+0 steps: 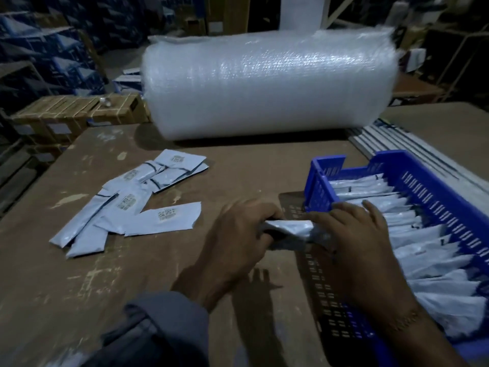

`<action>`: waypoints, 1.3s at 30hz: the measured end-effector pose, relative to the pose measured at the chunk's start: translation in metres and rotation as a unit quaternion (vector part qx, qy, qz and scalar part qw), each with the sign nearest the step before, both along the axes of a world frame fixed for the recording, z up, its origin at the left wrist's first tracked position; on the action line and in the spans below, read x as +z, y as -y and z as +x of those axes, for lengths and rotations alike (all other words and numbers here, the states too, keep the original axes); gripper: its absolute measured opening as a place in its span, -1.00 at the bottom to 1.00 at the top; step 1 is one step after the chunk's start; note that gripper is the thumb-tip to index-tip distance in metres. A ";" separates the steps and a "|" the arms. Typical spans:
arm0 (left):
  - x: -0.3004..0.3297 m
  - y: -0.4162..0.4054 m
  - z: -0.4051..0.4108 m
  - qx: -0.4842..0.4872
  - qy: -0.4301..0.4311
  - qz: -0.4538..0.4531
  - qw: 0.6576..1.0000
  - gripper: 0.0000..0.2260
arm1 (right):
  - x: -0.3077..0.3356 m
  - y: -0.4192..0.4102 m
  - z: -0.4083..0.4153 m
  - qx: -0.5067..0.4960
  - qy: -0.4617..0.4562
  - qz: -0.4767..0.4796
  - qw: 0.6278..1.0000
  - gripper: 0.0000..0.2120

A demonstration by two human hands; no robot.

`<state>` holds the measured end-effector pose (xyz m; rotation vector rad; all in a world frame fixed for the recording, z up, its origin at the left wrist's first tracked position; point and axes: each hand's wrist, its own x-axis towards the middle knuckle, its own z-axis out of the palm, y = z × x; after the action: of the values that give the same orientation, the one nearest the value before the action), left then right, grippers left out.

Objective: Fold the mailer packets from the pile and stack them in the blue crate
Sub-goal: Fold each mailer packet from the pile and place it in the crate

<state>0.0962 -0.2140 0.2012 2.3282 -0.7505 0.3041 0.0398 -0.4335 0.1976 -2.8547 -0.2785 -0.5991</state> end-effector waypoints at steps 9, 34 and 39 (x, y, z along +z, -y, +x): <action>0.002 0.152 -0.023 -0.074 0.061 -0.102 0.990 -0.79 | 0.025 0.152 -0.059 -0.115 0.082 0.012 0.990 -0.73; -0.101 0.283 0.004 -0.015 -0.126 0.007 0.992 -0.60 | -0.097 0.271 -0.007 -0.061 -0.457 -0.222 0.859 -0.47; -0.104 0.284 0.005 -0.006 -0.116 0.007 0.993 -0.64 | -0.094 0.268 -0.011 -0.025 -0.428 -0.231 0.873 -0.29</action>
<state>0.1013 -0.4976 0.0972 2.3206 -0.6532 0.0217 0.0285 -0.7019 0.1035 -3.2168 -0.2003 0.8585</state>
